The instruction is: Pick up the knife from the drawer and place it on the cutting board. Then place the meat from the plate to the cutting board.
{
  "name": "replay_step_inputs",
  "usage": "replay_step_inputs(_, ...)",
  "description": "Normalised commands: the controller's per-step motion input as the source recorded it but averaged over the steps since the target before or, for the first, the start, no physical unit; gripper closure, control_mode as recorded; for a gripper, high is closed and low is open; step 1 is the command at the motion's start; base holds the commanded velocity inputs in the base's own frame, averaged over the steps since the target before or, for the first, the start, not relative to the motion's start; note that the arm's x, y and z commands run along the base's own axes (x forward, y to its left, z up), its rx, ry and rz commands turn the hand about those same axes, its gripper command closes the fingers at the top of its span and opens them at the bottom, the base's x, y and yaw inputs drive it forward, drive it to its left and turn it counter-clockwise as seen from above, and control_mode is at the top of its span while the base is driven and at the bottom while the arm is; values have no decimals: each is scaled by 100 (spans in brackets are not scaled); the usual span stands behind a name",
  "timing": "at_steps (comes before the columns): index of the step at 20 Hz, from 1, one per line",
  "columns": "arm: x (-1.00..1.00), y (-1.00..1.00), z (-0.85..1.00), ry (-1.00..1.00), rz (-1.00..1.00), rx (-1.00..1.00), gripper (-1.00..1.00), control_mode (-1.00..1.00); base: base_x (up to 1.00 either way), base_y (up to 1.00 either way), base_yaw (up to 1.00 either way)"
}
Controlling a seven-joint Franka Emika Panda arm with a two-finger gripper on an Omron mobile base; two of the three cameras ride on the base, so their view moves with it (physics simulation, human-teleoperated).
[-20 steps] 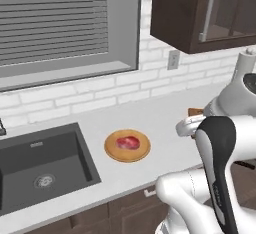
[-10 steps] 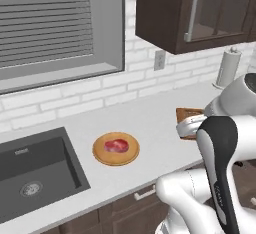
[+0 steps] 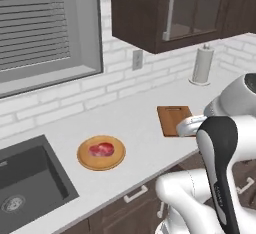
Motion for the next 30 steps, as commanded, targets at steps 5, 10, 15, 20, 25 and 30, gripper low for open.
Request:
replay_step_inputs(5, 0, 0, 0, 0, 0, 0, -100, 100, 0, 0, -47)
replay_step_inputs(10, 0, 0, 0, 0, 0, 0, -100, 100, 0, 3, -51)
replay_step_inputs(15, 6, -6, 0, 8, -19, 1, -100, -100, 0, 2, -21)
replay_step_inputs(20, 9, -89, -17, 37, -10, 2, -100, -100, 0, 0, 0)
replay_step_inputs(25, 22, -97, -34, 46, -8, 12, -100, -100, 0, 0, 0)
replay_step_inputs(30, 17, -74, -69, 28, -22, 4, -100, -100, 0, 0, 0)
